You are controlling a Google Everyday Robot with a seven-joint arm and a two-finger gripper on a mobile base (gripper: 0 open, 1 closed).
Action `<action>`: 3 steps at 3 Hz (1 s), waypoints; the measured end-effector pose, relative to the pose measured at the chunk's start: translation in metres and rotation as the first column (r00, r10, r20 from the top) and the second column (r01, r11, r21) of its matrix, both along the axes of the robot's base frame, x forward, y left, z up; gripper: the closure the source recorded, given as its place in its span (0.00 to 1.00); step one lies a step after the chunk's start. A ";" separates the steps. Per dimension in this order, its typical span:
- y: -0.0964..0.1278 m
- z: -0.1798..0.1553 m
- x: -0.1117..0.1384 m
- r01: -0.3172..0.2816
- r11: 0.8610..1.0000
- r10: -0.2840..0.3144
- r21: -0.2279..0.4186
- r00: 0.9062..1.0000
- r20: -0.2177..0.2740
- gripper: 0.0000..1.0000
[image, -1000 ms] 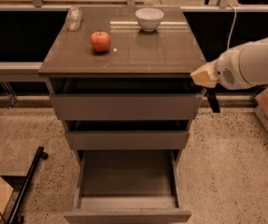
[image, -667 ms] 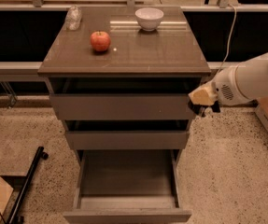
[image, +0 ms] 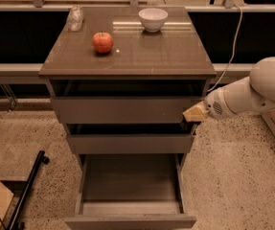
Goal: Place rxbar chocolate into bottom drawer
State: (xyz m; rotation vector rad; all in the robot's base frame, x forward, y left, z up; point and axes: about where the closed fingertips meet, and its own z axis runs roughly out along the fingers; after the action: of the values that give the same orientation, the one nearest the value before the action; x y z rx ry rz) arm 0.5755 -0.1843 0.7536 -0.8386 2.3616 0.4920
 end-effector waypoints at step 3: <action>0.017 -0.102 0.011 -0.023 0.998 0.030 0.065 0.995 -0.097 1.00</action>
Offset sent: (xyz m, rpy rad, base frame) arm 0.0057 0.0168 -0.1044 0.1259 0.1319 0.0155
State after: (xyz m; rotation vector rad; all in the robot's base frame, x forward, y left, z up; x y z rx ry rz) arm 0.5865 -0.1669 0.6512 -0.8347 2.4125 0.6300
